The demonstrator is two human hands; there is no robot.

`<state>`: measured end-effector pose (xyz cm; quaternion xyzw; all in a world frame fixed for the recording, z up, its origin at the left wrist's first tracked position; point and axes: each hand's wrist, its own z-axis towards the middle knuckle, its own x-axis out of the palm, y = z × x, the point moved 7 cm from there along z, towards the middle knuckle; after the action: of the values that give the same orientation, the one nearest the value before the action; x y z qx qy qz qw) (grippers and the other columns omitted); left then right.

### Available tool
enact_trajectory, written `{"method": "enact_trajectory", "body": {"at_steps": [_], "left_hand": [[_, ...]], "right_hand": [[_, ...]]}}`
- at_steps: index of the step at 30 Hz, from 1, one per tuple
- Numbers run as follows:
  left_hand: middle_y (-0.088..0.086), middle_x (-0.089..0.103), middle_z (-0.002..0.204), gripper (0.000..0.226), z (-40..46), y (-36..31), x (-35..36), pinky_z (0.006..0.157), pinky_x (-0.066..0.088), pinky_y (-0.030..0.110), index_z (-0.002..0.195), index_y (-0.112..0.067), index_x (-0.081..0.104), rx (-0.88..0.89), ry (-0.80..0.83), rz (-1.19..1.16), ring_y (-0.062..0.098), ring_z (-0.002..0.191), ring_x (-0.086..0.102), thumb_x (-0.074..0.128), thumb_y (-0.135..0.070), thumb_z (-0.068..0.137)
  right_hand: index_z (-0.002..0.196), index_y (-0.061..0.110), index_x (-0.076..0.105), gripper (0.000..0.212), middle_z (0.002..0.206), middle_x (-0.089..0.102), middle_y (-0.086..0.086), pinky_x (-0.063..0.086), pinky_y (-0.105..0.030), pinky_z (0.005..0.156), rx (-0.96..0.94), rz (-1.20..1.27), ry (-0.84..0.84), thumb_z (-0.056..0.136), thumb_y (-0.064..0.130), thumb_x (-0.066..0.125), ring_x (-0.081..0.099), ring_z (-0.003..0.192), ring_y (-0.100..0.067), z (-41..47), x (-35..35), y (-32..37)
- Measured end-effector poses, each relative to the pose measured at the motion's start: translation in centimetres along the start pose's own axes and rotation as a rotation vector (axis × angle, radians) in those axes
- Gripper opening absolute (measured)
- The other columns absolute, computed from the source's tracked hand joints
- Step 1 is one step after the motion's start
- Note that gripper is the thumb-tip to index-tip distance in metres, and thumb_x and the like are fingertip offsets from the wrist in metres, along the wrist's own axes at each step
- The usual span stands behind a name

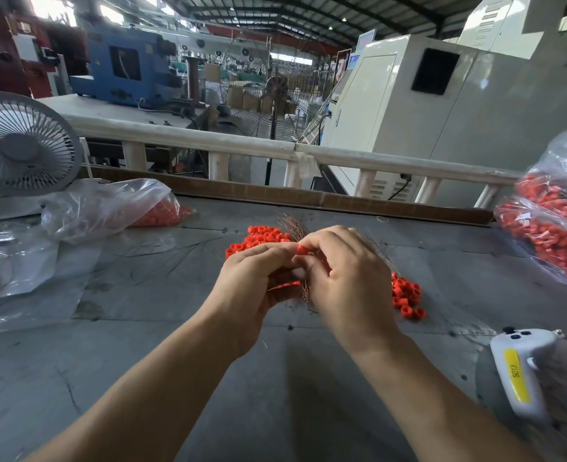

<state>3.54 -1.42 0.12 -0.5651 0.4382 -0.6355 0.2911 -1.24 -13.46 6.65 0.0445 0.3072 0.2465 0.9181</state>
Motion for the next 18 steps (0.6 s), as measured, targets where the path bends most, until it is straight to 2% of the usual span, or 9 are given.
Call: {"method": "enact_trajectory", "body": {"at_steps": [3,7,12,14,18], "left_hand": [[0.014,0.068,0.086,0.016,-0.17,-0.12,0.16,0.082,0.051,0.039,0.104,-0.001,0.073,-0.008,0.014,0.015,0.024,0.082,0.064,0.062,-0.012,0.098],[0.017,0.067,0.088,0.022,-0.26,-0.19,0.27,0.085,0.051,0.041,0.109,0.005,0.07,-0.005,0.013,0.033,0.026,0.085,0.063,0.062,-0.013,0.098],[0.014,0.068,0.086,0.016,-0.38,-0.54,0.23,0.074,0.055,0.034,0.103,0.0,0.071,0.0,0.023,0.04,0.022,0.079,0.065,0.061,-0.013,0.099],[0.015,0.067,0.086,0.019,-0.33,-0.67,0.03,0.074,0.055,0.034,0.107,0.002,0.07,0.008,0.015,0.032,0.023,0.079,0.065,0.06,-0.012,0.099],[0.018,0.065,0.091,0.026,-0.22,-0.8,-0.33,0.08,0.054,0.038,0.115,0.008,0.067,0.028,-0.003,0.027,0.026,0.084,0.061,0.062,-0.012,0.099]], "right_hand": [[0.088,0.014,0.07,0.008,0.089,0.068,0.003,0.05,-0.035,0.073,-0.016,-0.007,-0.029,0.085,0.011,0.077,0.061,0.086,-0.022,0.12,-0.22,-0.11],[0.085,0.011,0.07,0.003,0.085,0.068,0.001,0.05,-0.037,0.073,-0.046,0.006,-0.052,0.087,0.01,0.072,0.06,0.083,-0.024,0.2,-0.35,0.03],[0.086,0.009,0.072,0.002,0.087,0.069,0.0,0.051,-0.04,0.076,-0.064,0.031,-0.038,0.088,0.008,0.073,0.061,0.085,-0.024,0.31,-0.46,0.26],[0.091,0.011,0.073,0.002,0.09,0.068,0.001,0.052,-0.042,0.076,-0.081,0.026,0.002,0.089,0.011,0.074,0.06,0.088,-0.024,0.4,-0.41,0.39],[0.098,0.019,0.073,0.008,0.092,0.062,0.004,0.054,-0.04,0.066,-0.054,0.016,0.057,0.091,0.018,0.075,0.062,0.083,-0.019,0.33,-0.31,0.4]]}}
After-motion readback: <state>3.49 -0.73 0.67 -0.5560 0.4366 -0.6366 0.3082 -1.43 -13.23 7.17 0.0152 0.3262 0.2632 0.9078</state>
